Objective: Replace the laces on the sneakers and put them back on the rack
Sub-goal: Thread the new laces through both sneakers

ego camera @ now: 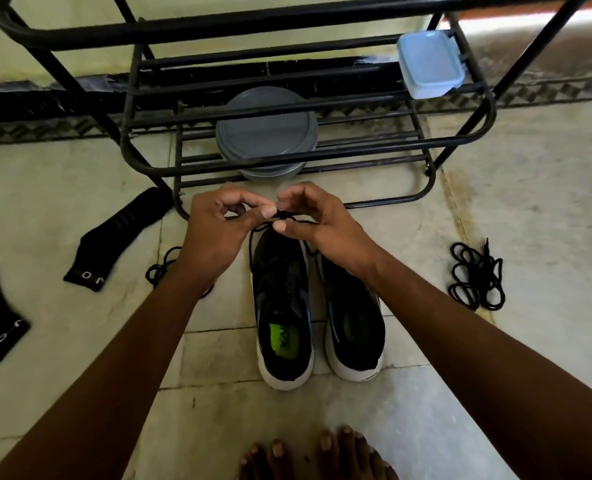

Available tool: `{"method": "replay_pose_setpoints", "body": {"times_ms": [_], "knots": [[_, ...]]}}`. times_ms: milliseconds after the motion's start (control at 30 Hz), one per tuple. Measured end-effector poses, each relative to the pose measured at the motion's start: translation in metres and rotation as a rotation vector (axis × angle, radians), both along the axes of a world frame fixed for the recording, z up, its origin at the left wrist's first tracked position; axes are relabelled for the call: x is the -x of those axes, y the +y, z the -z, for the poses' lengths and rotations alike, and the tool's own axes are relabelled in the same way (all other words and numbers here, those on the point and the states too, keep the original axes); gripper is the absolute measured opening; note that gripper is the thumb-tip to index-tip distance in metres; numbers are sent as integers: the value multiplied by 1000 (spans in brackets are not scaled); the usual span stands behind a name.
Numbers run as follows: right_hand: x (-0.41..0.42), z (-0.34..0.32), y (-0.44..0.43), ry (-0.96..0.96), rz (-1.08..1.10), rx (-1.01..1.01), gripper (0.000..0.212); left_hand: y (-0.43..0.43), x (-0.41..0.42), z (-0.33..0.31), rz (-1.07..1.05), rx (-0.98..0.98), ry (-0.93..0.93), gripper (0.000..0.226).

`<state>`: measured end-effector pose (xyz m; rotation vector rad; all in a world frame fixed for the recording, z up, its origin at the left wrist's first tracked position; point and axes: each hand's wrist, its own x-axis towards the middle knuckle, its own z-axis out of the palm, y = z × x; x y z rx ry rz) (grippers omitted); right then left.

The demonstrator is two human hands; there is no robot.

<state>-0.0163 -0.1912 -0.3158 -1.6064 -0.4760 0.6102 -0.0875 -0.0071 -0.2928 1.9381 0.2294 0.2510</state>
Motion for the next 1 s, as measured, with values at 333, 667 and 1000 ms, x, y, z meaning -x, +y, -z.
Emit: {"method": "replay_pose_setpoints", "body": {"times_ms": [333, 667, 1000], "knots": [[3, -2, -4, -30, 124, 6, 21, 9, -9, 30, -46, -130, 69, 15], [-2, 0, -22, -205, 185, 176, 14, 19, -24, 73, 114, -704, 357, 44], [9, -2, -17, -287, 251, 208, 11, 18, -1, 34, 69, -599, -31, 16]]}}
